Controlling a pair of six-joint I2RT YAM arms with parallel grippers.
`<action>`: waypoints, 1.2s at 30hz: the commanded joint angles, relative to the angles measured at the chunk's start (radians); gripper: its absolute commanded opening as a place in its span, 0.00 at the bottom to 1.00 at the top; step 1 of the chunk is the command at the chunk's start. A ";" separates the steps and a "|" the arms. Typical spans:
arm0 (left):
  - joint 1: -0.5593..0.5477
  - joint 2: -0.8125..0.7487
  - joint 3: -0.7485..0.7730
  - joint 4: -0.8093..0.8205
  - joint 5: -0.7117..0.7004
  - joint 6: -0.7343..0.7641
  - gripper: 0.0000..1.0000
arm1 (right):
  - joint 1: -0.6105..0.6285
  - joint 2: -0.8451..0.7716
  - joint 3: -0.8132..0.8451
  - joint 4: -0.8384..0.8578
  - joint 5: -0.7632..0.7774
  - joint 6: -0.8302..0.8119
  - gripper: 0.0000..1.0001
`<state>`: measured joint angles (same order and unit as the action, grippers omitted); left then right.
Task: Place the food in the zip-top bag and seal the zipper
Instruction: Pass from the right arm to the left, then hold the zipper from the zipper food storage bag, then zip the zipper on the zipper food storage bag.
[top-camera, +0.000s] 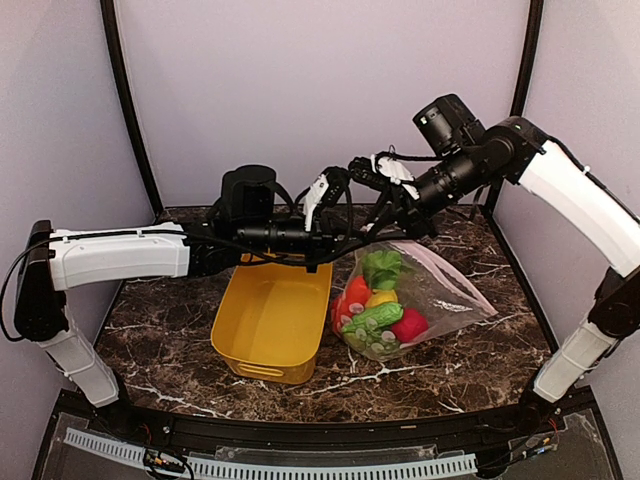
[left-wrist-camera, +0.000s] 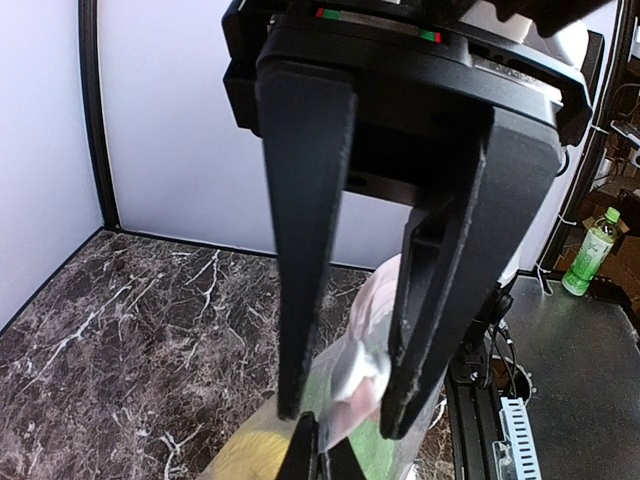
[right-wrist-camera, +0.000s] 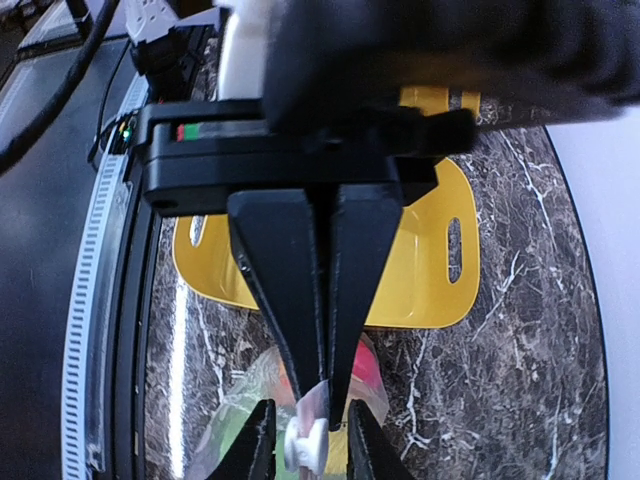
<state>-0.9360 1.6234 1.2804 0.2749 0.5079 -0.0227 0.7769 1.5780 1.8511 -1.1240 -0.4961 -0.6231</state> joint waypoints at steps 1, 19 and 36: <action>-0.006 -0.011 0.010 0.035 0.007 -0.010 0.01 | -0.005 -0.035 0.011 0.028 0.014 0.021 0.27; -0.003 -0.041 -0.025 0.052 -0.115 -0.033 0.01 | -0.051 -0.070 -0.035 0.013 0.026 0.006 0.00; 0.014 -0.076 -0.122 0.149 -0.327 -0.055 0.01 | -0.262 -0.171 -0.147 -0.113 -0.004 -0.081 0.00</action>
<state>-0.9493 1.5982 1.1847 0.4232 0.2657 -0.0723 0.5770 1.4704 1.7142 -1.1481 -0.5503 -0.6735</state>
